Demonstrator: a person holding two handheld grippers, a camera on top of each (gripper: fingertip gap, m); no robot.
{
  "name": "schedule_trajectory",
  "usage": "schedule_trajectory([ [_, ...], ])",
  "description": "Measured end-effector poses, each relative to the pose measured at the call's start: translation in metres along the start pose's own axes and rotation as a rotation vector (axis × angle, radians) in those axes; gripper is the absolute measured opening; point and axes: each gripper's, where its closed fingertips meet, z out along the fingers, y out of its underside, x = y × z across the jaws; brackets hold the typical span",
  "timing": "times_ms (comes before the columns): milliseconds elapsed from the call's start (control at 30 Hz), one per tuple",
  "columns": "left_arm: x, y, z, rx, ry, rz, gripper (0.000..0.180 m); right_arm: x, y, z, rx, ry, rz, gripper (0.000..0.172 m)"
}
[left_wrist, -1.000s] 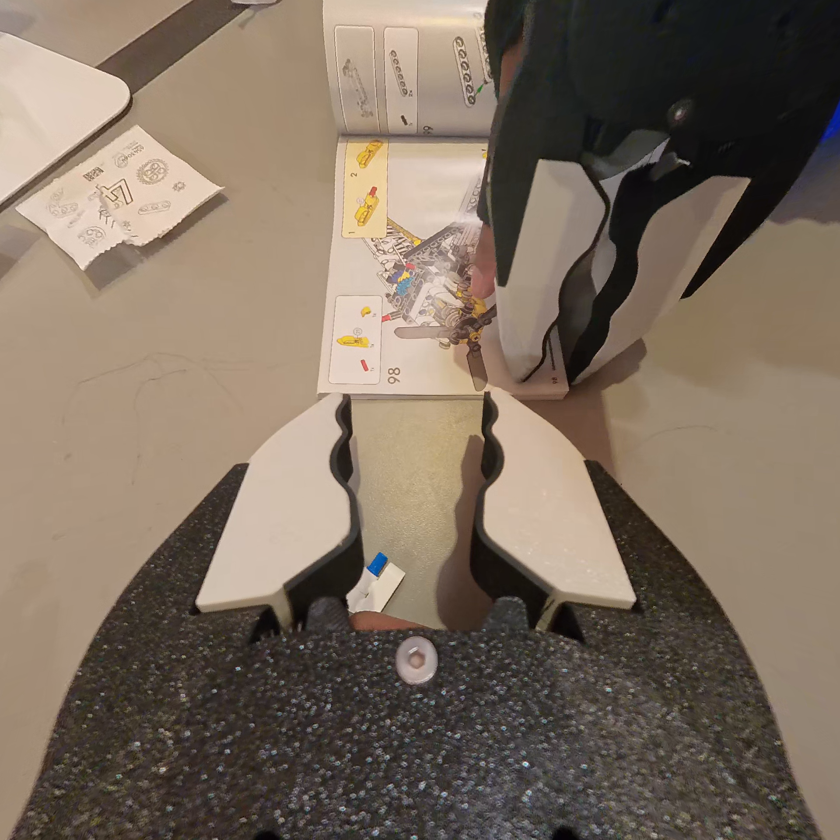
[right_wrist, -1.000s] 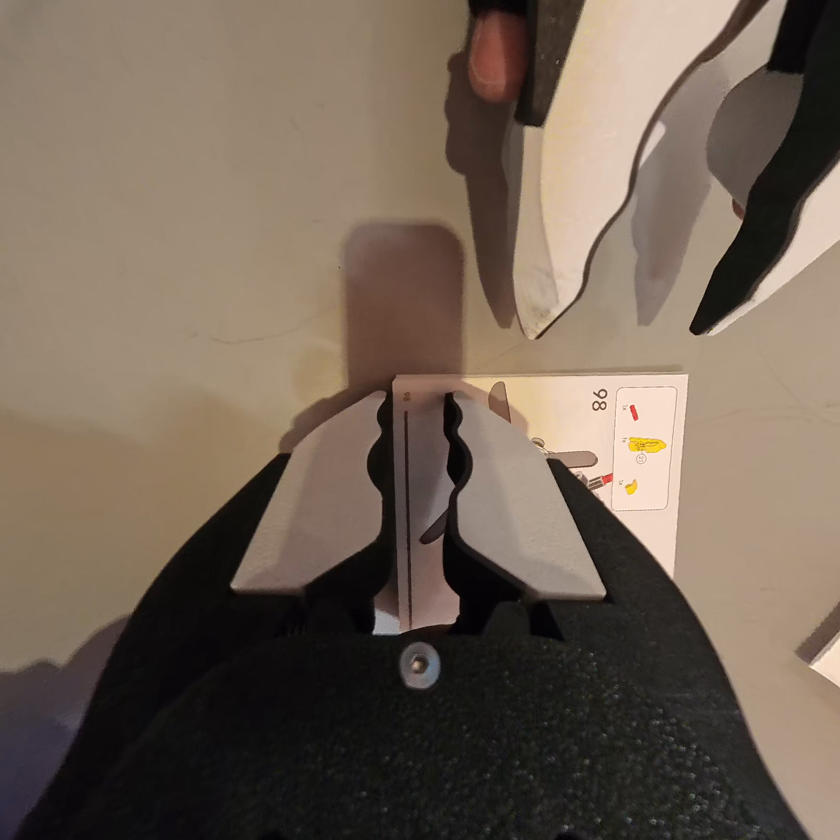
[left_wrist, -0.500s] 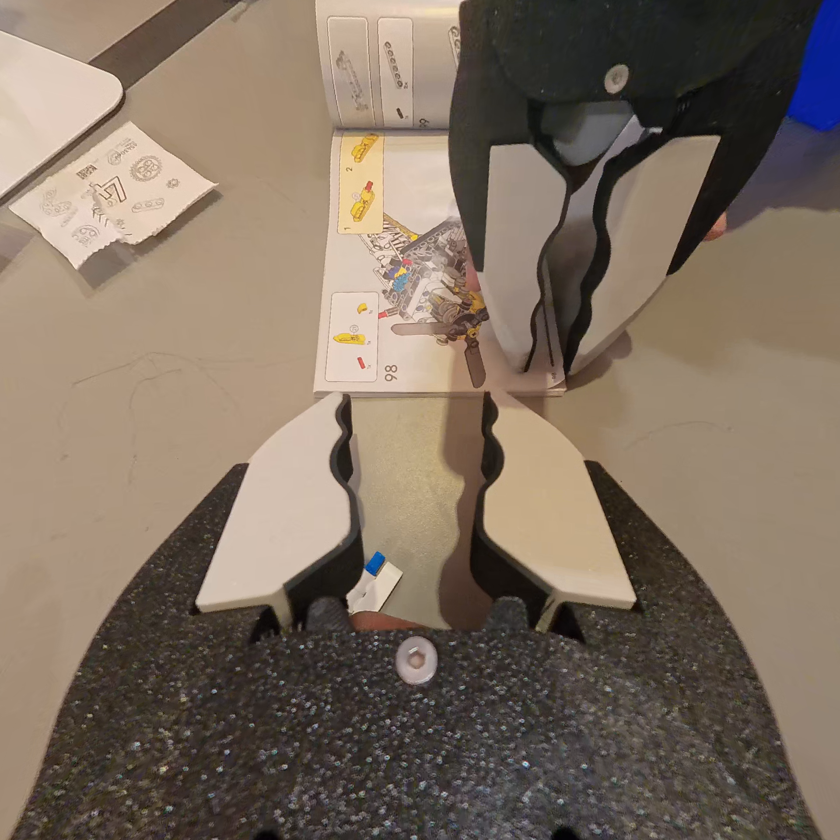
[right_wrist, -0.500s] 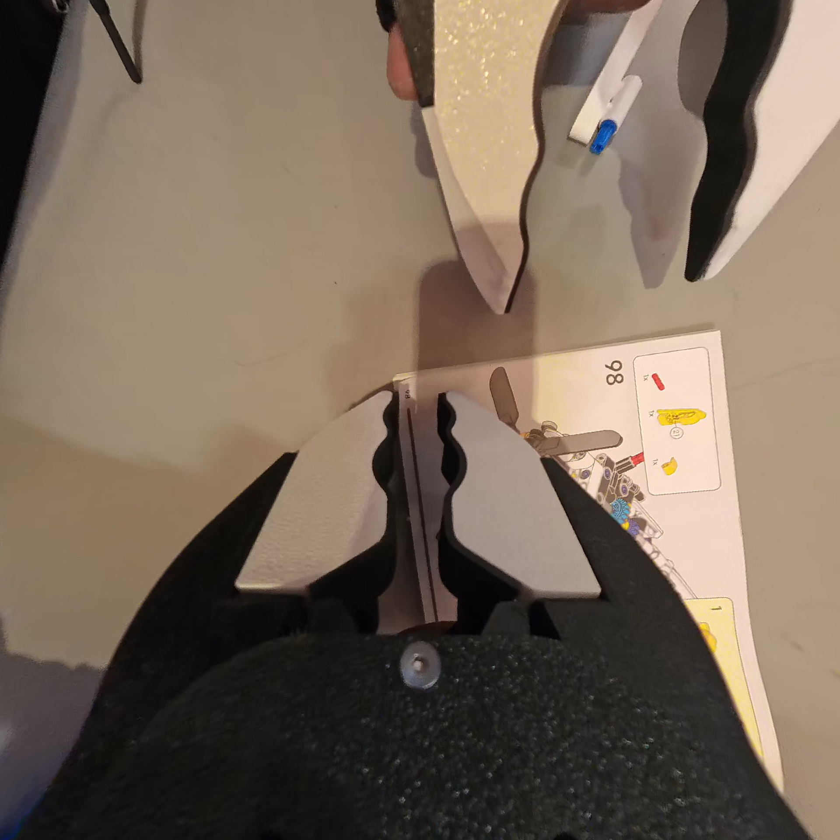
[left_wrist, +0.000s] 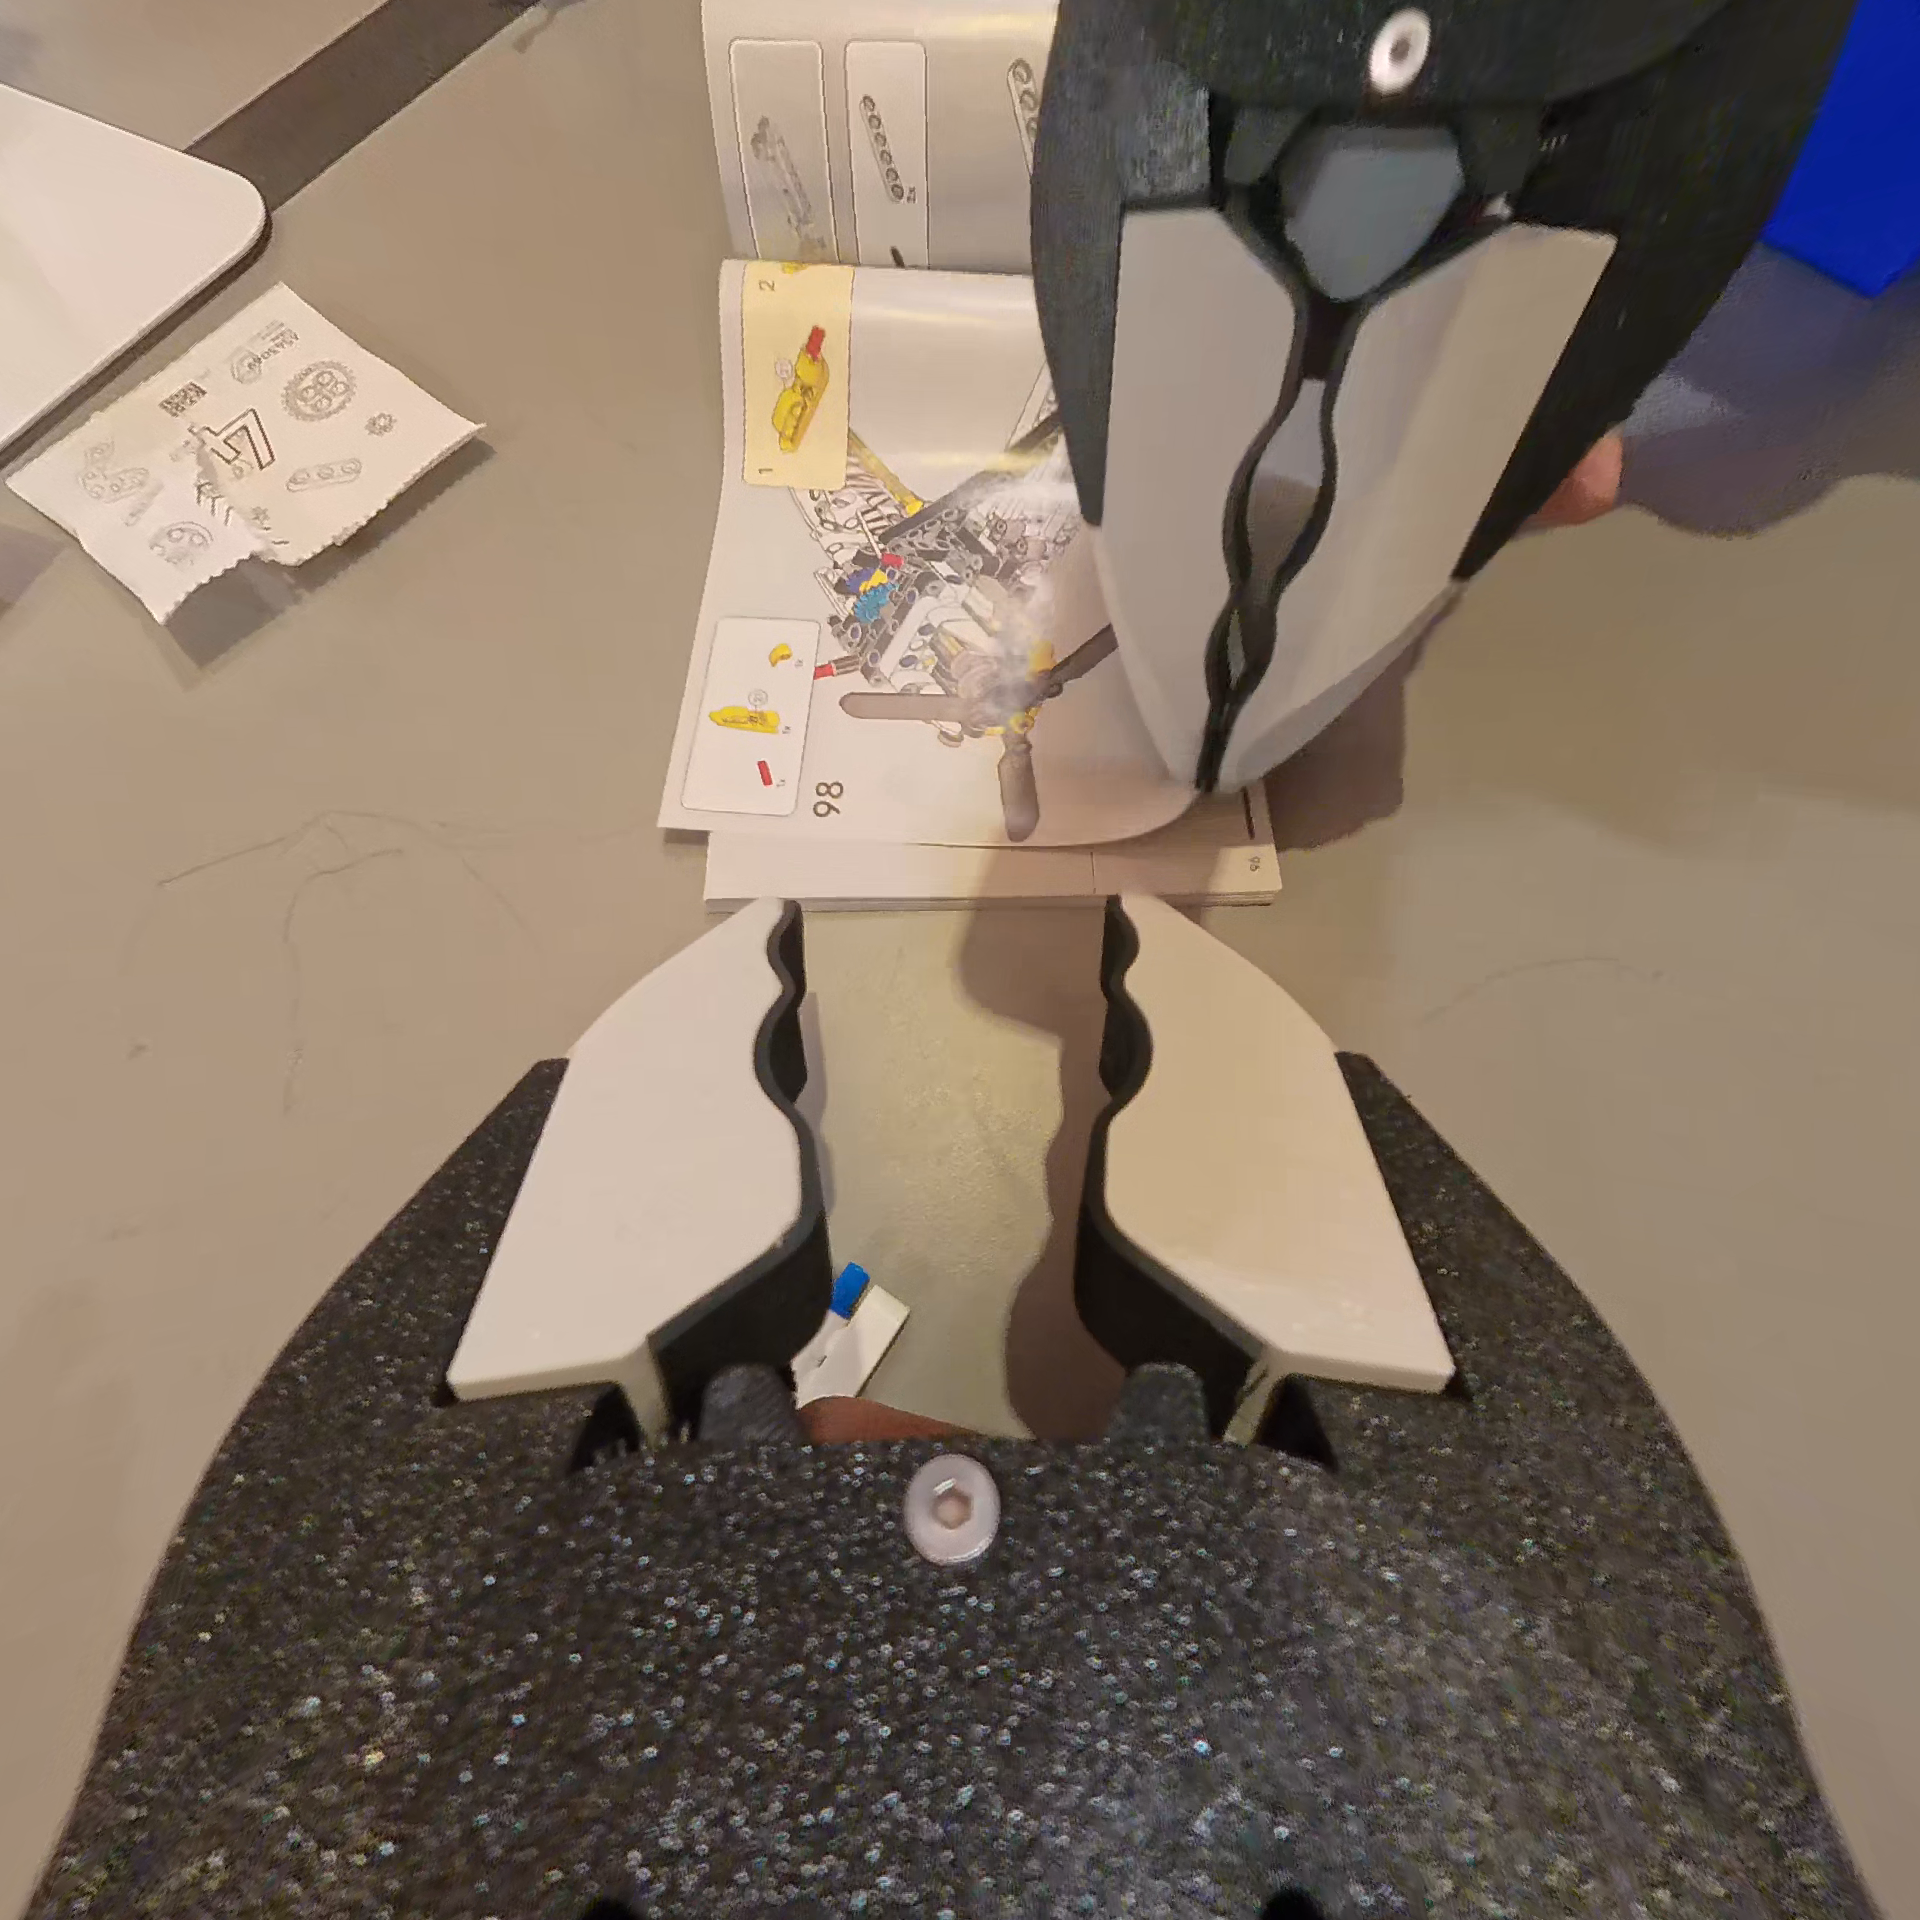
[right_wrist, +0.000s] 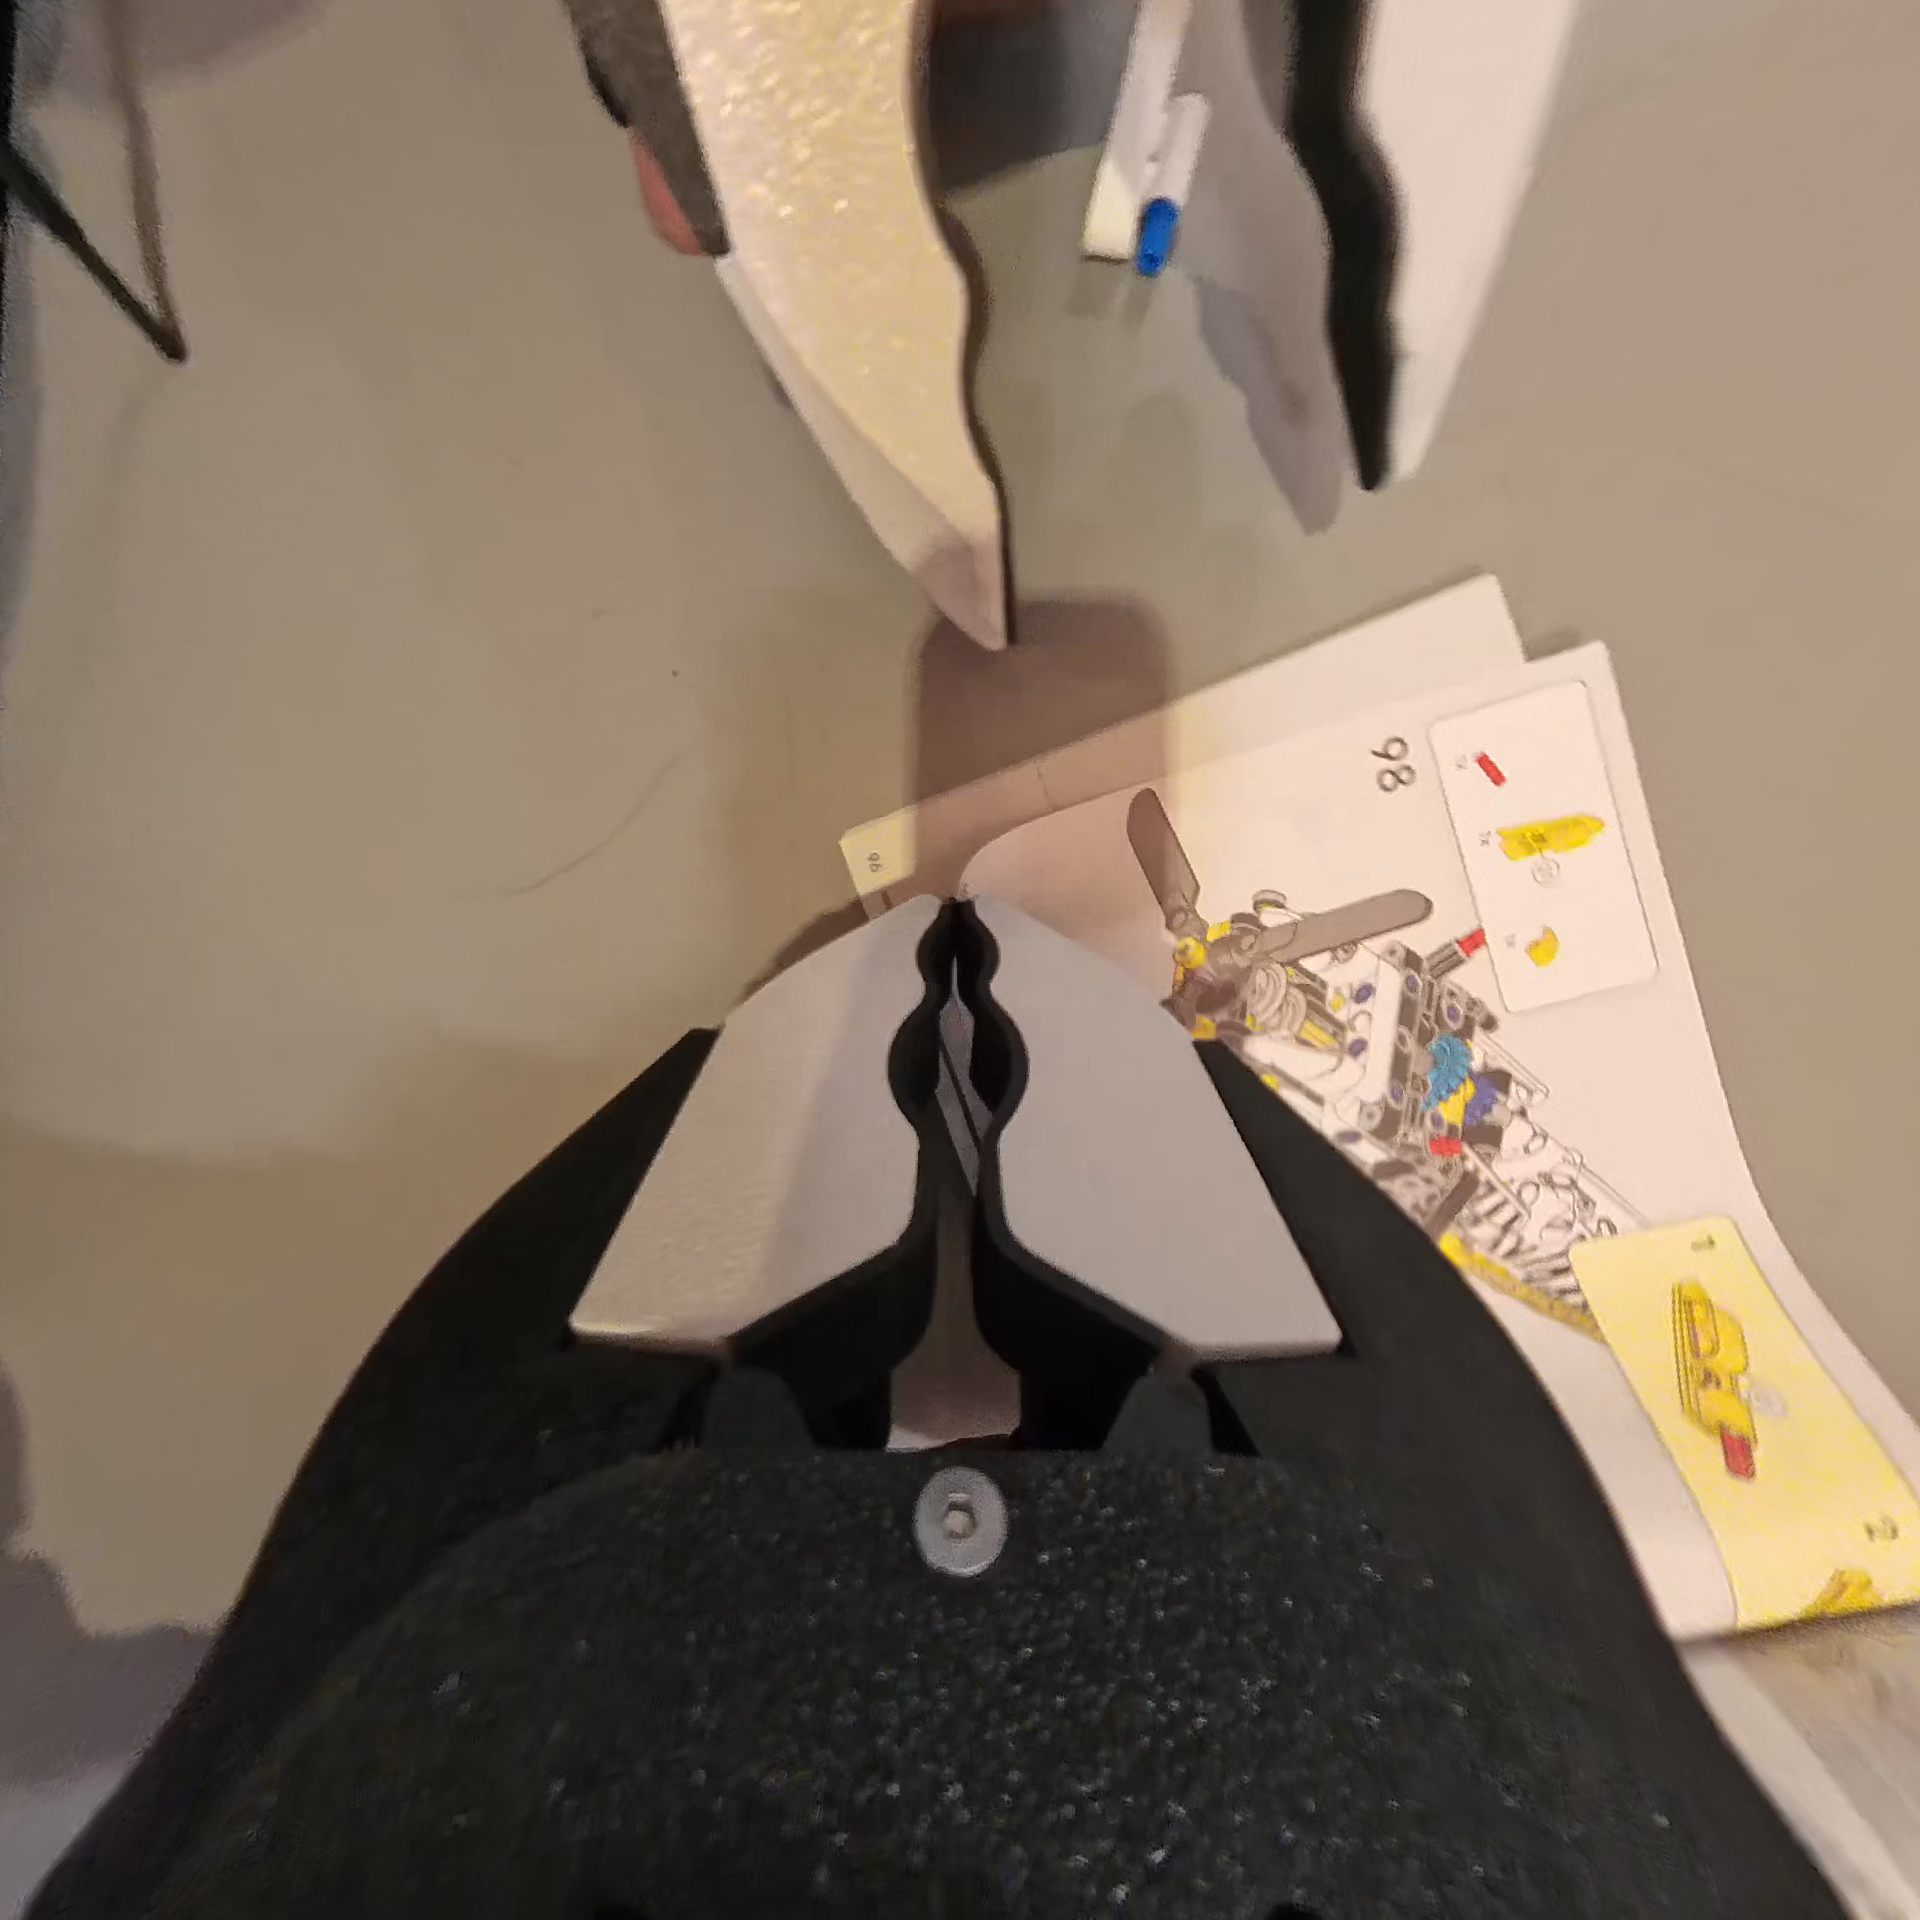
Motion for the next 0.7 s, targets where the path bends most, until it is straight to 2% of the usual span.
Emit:
schedule_trajectory([
  [300,0.007,-0.013,0.000,0.040,0.005,0.041,0.057,0.021,0.007,-0.040,0.089,0.228,0.204,0.000],
  [700,0.013,-0.035,0.031,-0.028,0.022,-0.001,0.051,0.055,0.057,-0.115,0.102,0.549,0.392,0.000],
])
